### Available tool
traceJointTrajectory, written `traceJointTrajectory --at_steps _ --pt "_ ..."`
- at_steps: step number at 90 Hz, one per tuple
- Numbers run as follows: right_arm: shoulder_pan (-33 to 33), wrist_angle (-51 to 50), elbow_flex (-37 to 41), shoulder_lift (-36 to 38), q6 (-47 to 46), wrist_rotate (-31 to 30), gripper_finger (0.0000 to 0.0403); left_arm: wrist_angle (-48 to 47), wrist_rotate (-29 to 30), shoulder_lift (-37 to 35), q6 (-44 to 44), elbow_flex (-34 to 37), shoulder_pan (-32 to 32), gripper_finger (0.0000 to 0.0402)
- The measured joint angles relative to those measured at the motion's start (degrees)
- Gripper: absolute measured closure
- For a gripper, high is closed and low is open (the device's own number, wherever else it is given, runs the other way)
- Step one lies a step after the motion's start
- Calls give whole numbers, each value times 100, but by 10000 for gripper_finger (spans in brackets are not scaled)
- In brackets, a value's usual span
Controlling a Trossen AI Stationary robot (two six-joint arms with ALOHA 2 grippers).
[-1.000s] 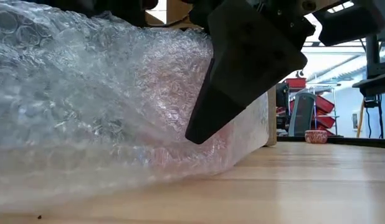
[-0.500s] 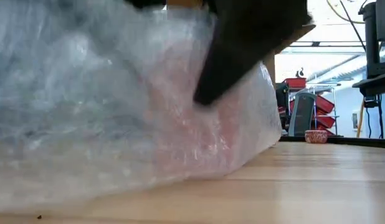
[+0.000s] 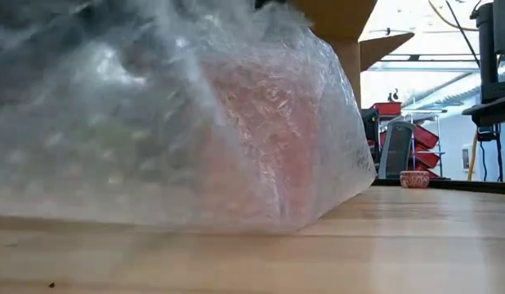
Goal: Wrap mug
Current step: Wrap the pink mug with bubble wrap
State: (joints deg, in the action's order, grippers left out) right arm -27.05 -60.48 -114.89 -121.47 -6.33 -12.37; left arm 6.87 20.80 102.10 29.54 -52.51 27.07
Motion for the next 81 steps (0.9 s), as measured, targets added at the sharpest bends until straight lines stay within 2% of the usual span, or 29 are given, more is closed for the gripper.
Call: traceJointTrajectory --at_steps 13,32,63,81 --pt "-2 -82 -118 0 -188 -27 202 23 -2 0 -2 2 0 203" --pt "-4 -245 122 -4 -642 -540 202 37 -70 4 0 2 0 203" --pt "60 1471 1673 9 -896 -553 202 48 -106 -38 7 4 8 203" --pt "75 1728 1846 0 -981 -465 202 -275 -172 -639 -33 59 71 203"
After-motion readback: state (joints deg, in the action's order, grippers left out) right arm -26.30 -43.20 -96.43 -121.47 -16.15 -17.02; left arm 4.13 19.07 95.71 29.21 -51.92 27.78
